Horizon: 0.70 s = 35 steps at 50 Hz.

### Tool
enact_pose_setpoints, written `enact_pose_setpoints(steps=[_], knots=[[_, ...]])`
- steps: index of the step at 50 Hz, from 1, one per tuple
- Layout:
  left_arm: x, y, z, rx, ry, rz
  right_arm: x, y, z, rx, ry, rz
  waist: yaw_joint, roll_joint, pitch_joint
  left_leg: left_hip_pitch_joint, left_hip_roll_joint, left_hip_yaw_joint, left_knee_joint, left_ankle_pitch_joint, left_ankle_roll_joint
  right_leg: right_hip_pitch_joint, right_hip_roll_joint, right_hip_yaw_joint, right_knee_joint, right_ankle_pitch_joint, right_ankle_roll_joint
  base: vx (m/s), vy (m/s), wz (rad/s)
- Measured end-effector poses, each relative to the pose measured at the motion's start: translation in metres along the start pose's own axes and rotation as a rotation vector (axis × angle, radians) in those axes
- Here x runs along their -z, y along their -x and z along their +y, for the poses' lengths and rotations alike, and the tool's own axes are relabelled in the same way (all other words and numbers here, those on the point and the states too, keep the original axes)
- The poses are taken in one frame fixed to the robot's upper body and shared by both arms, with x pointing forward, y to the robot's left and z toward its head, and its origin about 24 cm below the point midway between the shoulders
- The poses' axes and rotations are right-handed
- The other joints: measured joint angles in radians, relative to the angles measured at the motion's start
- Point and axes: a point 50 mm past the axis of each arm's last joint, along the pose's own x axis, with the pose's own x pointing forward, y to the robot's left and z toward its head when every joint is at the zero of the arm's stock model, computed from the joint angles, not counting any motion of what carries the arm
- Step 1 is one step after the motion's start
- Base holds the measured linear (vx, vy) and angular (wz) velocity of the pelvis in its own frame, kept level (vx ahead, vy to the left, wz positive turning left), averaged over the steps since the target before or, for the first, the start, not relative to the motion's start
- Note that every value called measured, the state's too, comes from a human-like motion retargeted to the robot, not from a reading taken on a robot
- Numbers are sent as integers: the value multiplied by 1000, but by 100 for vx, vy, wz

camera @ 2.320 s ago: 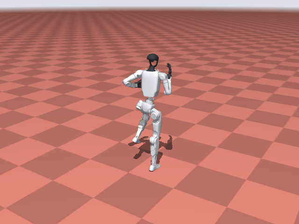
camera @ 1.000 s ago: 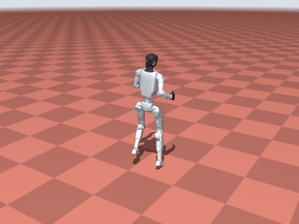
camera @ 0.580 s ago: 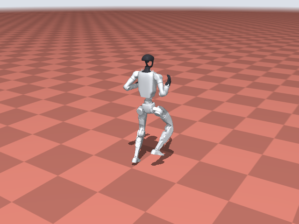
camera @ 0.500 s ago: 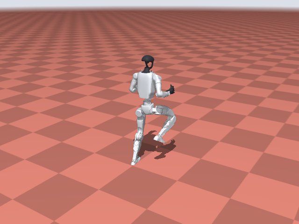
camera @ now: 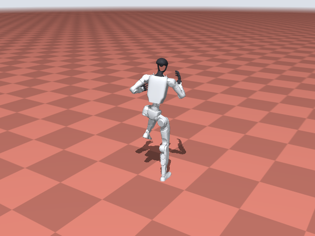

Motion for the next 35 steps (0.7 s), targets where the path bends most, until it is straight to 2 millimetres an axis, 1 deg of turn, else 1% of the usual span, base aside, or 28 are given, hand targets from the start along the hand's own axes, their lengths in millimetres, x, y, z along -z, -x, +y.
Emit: enact_pose_setpoints(steps=[2,3,5,7,8,10,11,12,13,14,15,16,17,18,19,20,22,23,25,26,27,28,30,31,32,33,34,35], knots=[[-8,14,-5,68,-77,87,-16,14,-6,132,-154,-77,38,-39,-105,18,1,61,-156,41,90,24,-19,-78,-150,171,63,28,5,108],[-17,19,-10,129,-157,113,-19,29,-9,202,-220,-86,66,-75,-166,61,-9,98,-267,70,113,33,-32,-109,-220,277,105,34,9,61],[-33,30,-13,195,-298,128,-24,52,-6,257,-283,-89,115,-121,-225,226,-34,148,-548,155,92,35,-49,-136,-259,431,172,31,14,-40],[-39,40,-5,144,-338,117,-19,71,7,163,-322,-19,118,-80,-217,474,-47,134,-897,299,16,47,-15,-151,-153,416,119,20,18,-128],[-39,43,-1,108,-332,104,-14,79,13,132,-349,29,101,-27,-190,630,-42,109,-1095,387,-32,60,27,-151,-39,357,66,13,21,-113],[-31,41,2,95,-311,74,2,104,23,124,-373,174,36,107,-137,935,-2,39,-1517,588,-113,-8,143,-160,401,163,-25,7,23,-50],[-27,28,1,110,-294,35,15,120,23,149,-361,272,18,106,-168,975,-13,12,-1665,627,-85,-192,141,-176,751,73,15,3,20,-1],[-25,15,-2,125,-274,-11,27,137,23,169,-340,372,-4,114,-191,1020,-14,-12,-1794,624,-69,-353,145,-193,1064,-9,39,-1,19,15],[-24,1,-7,137,-248,-70,37,156,23,182,-302,472,-37,142,-200,1075,2,-29,-1886,536,-73,-464,161,-211,1301,-76,32,-8,20,35],[-25,-19,-18,160,-225,-163,44,171,20,207,-267,547,-72,160,-194,1104,9,-42,-1945,411,-75,-578,165,-220,1513,-128,43,-15,21,59],[-29,-42,-34,192,-200,-269,51,184,15,240,-235,608,-109,172,-180,1121,11,-54,-1986,268,-75,-693,165,-226,1712,-173,63,-20,18,117],[-37,-65,-59,237,-162,-388,54,195,8,301,-259,648,-166,179,-170,1088,7,-91,-1960,168,-39,-784,162,-229,1847,-204,93,-21,14,160],[-49,-82,-87,295,-120,-504,54,206,2,344,-288,684,-224,184,-162,1040,2,-133,-1908,86,3,-864,162,-230,1957,-231,120,-19,9,196],[-66,-93,-119,372,-75,-622,49,214,-4,349,-329,711,-282,189,-161,961,-4,-182,-1803,42,55,-924,172,-229,2015,-250,138,-12,6,161],[-85,-95,-149,460,-37,-738,40,220,-10,313,-365,731,-321,198,-174,893,-5,-205,-1729,40,72,-975,185,-224,2029,-257,137,-5,4,110],[-105,-91,-176,553,0,-855,28,223,-15,251,-402,749,-350,209,-196,829,-4,-215,-1670,59,71,-1023,201,-217,2020,-256,126,7,4,23],[-127,-72,-203,653,104,-1003,5,232,-13,246,-529,755,-357,237,-267,863,-10,-176,-1804,200,42,-1017,196,-211,1875,-235,51,20,4,-41],[-131,-63,-207,673,179,-1041,-7,232,-17,314,-550,719,-357,253,-305,902,-17,-160,-1909,300,30,-979,179,-223,1767,-226,11,26,2,-30],[-127,-52,-207,722,318,-1009,-17,245,-17,336,-594,793,-364,288,-367,959,-24,-139,-2076,515,-11,-846,147,-278,1481,-190,-34,25,0,24],[-122,-46,-202,739,352,-987,-19,250,-21,366,-563,801,-370,296,-373,976,-28,-126,-2097,568,-30,-742,145,-306,1290,-133,-17,21,-1,73],[-117,-41,-197,757,359,-972,-20,254,-24,352,-503,828,-373,290,-369,988,-42,-115,-2087,595,-37,-632,145,-320,1088,-59,12,16,-2,90],[-111,-36,-192,778,310,-963,-16,258,-27,253,-388,893,-370,260,-348,989,-73,-106,-2015,569,-17,-512,149,-307,864,48,63,10,-4,80],[-97,-30,-188,792,241,-916,1,256,-29,174,-227,910,-334,153,-282,893,-174,-88,-1630,417,66,-265,132,-200,383,316,177,1,-6,54],[-89,-33,-186,793,216,-860,14,249,-32,179,-173,897,-310,107,-231,807,-211,-60,-1359,330,90,-143,105,-124,161,425,170,-7,-6,27],[-80,-37,-183,795,185,-793,28,240,-35,189,-128,883,-284,59,-193,709,-238,-29,-1089,249,114,-51,74,-69,-8,487,167,-10,-8,20],[-67,-43,-179,798,143,-704,44,231,-37,206,-104,868,-256,8,-176,588,-245,6,-822,177,139,-19,37,-56,-68,455,175,-13,-9,19],[-55,-49,-169,765,76,-628,54,216,-41,206,-51,828,-228,-18,-159,467,-233,27,-581,125,145,2,13,-69,-100,356,162,-15,-9,17],[-43,-55,-157,715,-3,-559,61,197,-46,200,15,771,-201,-33,-142,346,-213,40,-352,82,143,17,-4,-95,-118,224,139,-19,-9,-7]])
